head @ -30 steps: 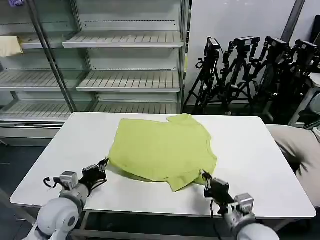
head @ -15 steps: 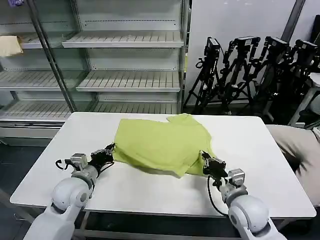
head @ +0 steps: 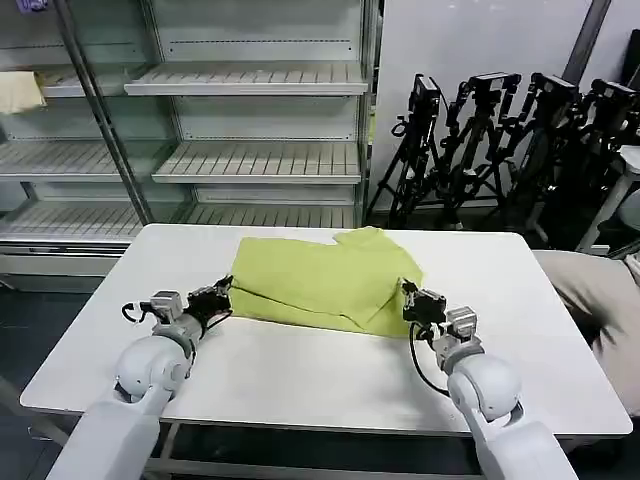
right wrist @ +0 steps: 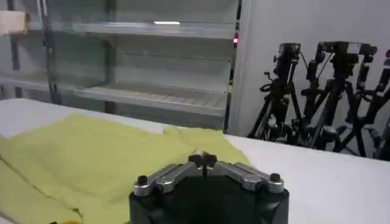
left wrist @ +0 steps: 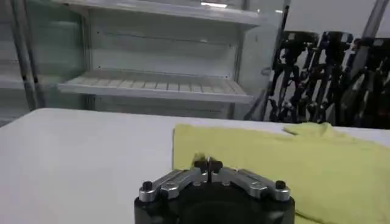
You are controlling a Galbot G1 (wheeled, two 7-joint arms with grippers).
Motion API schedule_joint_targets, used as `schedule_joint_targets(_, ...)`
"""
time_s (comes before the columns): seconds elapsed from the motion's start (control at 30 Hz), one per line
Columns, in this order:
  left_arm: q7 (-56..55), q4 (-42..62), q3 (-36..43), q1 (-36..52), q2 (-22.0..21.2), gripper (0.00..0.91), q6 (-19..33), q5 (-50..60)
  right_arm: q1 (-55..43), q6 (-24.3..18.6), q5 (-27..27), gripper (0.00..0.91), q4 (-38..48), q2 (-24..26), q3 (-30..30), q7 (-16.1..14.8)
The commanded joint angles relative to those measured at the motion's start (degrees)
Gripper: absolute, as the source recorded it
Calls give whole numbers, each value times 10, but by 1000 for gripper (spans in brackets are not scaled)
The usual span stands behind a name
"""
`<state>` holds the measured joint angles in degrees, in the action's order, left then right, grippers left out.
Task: Fold and organize the clothes.
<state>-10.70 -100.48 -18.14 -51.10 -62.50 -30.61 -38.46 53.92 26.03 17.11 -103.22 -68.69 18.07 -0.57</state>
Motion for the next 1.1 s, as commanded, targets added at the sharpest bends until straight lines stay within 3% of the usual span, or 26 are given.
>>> schedule_joint_targets(0.03,1,16,7,12,-3,10,4,5,-18,-3,-8,0,26,2,0,-9)
schedule_joint_targets(0.07,1,18,6,13,-4,40,3,5,-19,-4,-9,0,32,0,-2,-12)
schedule_joint_targets(0.1,1,22,5,14,-4,856,5,5,-20,-6,-14,605,38,-3,-3,-12)
schedule_joint_targets(0.13,2,24,4,13,-3,907,6,7,-20,-10,-17,907,45,-7,-5,-11)
schedule_joint_targets(0.33,4,38,3,6,1,907,15,37,-29,-30,-25,907,72,-26,-10,-8)
schedule_joint_targets(0.5,7,23,1,0,7,907,15,47,-42,-22,-21,907,80,-27,-8,21)
schedule_joint_targets(0.6,30,12,-6,-17,21,907,50,54,-33,-20,-23,907,74,-19,2,40)
schedule_joint_targets(0.7,40,-13,-9,-47,34,907,46,59,15,-3,-1,907,23,8,21,34)
schedule_joint_targets(0.83,39,-66,-6,-85,46,907,-22,57,112,53,80,907,-86,45,69,37)
schedule_joint_targets(0.97,39,-39,-6,-78,44,907,-25,86,170,55,82,907,-120,61,92,24)
schedule_joint_targets(1.0,43,-26,-7,-75,43,907,-25,86,181,55,82,191,-120,63,96,16)
schedule_joint_targets(1.03,45,-19,-9,-73,42,907,-26,86,191,49,84,0,-119,64,102,8)
schedule_joint_targets(1.07,46,-13,-10,-73,42,766,-26,88,197,47,86,0,-120,64,105,7)
schedule_joint_targets(1.1,48,-9,-10,-74,43,312,-26,88,207,47,95,0,-127,62,115,2)
